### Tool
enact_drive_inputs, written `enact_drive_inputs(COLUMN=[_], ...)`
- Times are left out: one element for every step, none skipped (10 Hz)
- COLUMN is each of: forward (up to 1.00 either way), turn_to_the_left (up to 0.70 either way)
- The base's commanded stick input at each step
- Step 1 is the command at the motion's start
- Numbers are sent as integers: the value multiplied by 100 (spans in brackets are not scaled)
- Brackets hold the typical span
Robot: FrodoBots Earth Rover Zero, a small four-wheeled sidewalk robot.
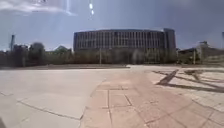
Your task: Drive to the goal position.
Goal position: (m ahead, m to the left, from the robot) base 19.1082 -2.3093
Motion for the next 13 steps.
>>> enact_drive_inputs(forward=[70, 70, 70, 70, 70, 70, 70, 70, 70, 70, 70, 70, 70], turn_to_the_left=[-34, -34, -1, 2, 2, 2, 2, 2, 19, 32, 34, 34, 34])
